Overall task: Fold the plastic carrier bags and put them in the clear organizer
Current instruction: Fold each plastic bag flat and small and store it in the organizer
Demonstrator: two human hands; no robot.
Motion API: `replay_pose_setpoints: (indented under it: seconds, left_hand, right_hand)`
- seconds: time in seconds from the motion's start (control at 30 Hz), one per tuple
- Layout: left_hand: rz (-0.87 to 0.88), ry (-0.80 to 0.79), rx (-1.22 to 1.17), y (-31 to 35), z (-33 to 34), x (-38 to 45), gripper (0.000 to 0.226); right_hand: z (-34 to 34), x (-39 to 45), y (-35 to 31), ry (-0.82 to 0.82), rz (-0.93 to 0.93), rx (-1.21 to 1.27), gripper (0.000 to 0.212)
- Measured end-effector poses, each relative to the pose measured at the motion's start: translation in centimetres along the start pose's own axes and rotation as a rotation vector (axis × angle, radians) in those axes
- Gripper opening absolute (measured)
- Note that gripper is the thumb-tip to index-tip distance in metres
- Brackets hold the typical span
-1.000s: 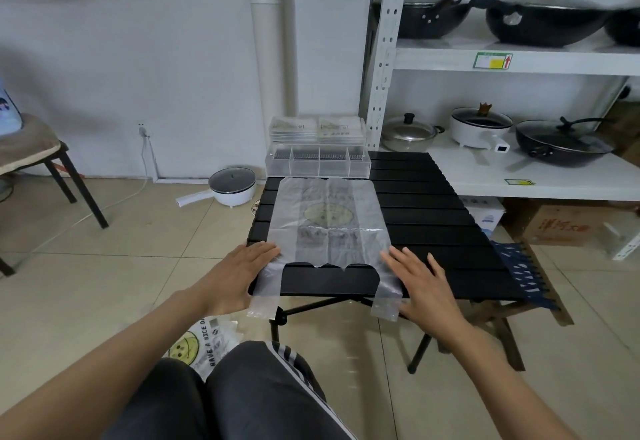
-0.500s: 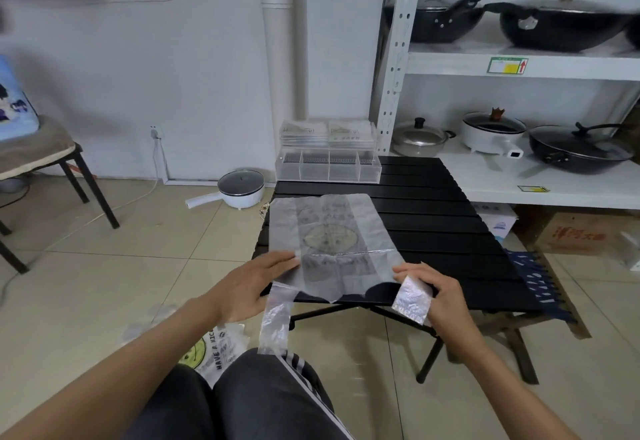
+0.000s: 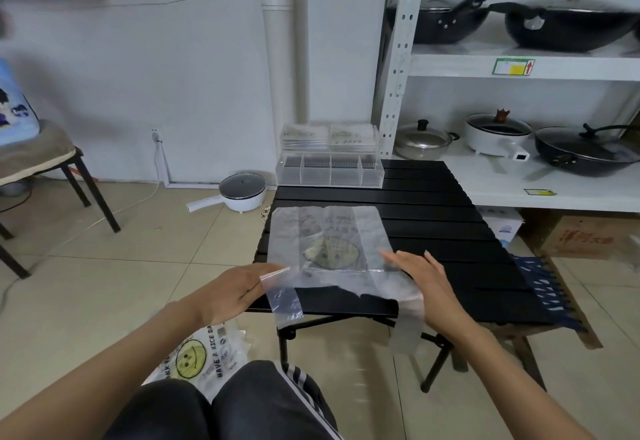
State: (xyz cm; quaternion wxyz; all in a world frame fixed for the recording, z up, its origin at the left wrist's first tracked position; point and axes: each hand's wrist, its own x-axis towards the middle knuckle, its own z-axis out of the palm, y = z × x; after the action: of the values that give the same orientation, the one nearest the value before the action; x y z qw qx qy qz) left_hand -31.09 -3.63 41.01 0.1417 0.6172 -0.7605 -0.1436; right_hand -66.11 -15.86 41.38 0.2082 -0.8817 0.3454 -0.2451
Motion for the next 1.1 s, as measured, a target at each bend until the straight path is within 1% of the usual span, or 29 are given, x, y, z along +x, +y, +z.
replay_pose_setpoints:
  seconds: [0.03,0.1,0.17,0.23,0.3,0.37,0.43,0.47,0.5,0.53,0.6,0.7,0.77,0.83,0.87,0.97,1.0,1.1]
  left_hand:
    - [0.03,0.008,0.034,0.1,-0.1,0.0,0.048]
    - [0.084,0.03,0.102,0.2,-0.3,-0.2,0.049]
    - [0.083,0.053,0.136,-0.1,-0.2,-0.2,0.048]
    - [0.066,0.097,0.157,0.0,0.2,0.2,0.049]
    - [0.055,0.164,0.154,0.3,0.7,0.7,0.044]
    - [0.037,0.221,0.101,0.7,1.0,1.3,0.037]
    - [0.029,0.251,-0.018,1.0,1.1,1.5,0.029]
    - [0.023,0.254,-0.091,1.1,1.1,1.5,0.028]
    - [0.017,0.243,-0.142,1.0,1.0,1.4,0.032]
    - [0.015,0.222,-0.163,0.9,0.9,1.3,0.039]
    - [0.02,0.179,-0.126,0.6,0.7,1.1,0.051]
    - [-0.005,0.177,-0.107,0.7,0.7,1.3,0.054]
    - [-0.027,0.207,-0.111,0.8,0.8,1.5,0.052]
    - [-0.031,0.251,-0.087,1.0,1.0,1.7,0.048]
    - [-0.032,0.27,-0.087,1.0,1.1,1.8,0.042]
    - [-0.074,0.339,-0.1,1.0,1.2,2.4,0.024]
    - [-0.103,0.359,-0.098,0.8,1.3,2.5,0.021]
    - [-0.188,0.372,-0.111,0.1,1.7,2.8,0.026]
  right_hand:
    - [0.3,0.5,0.6,-0.02,0.003,0.002,0.048]
    - [0.7,1.3,1.8,-0.023,-0.005,-0.053,0.041]
    - [1.1,1.6,2.5,0.008,-0.003,-0.119,0.03]
    - [1.3,1.8,2.6,0.038,0.003,-0.148,0.035]
    - [1.4,1.8,2.5,0.03,0.01,-0.152,0.041]
    - [1.4,2.0,2.5,0.037,0.005,-0.143,0.04]
    - [1.3,2.2,2.6,0.073,0.037,-0.062,0.034]
    - [1.2,2.3,2.4,0.085,0.089,0.018,0.026]
    - [1.2,2.4,2.2,0.083,0.16,0.108,0.021]
    - [1.1,2.5,2.0,0.079,0.225,0.184,0.024]
    - [1.0,2.7,1.5,0.088,0.312,0.3,0.027]
    - [1.1,2.9,1.3,0.106,0.412,0.442,0.022]
    - [1.2,3.0,1.4,0.115,0.453,0.474,0.025]
    - [1.1,3.0,1.4,0.118,0.452,0.466,0.02]
    - [1.1,3.0,1.5,0.113,0.439,0.443,0.018]
    - [1.2,3.0,1.3,0.117,0.462,0.419,0.025]
    - [1.3,3.0,1.3,0.123,0.469,0.403,0.027]
    - [1.4,3.5,1.4,0.142,0.485,0.379,0.021]
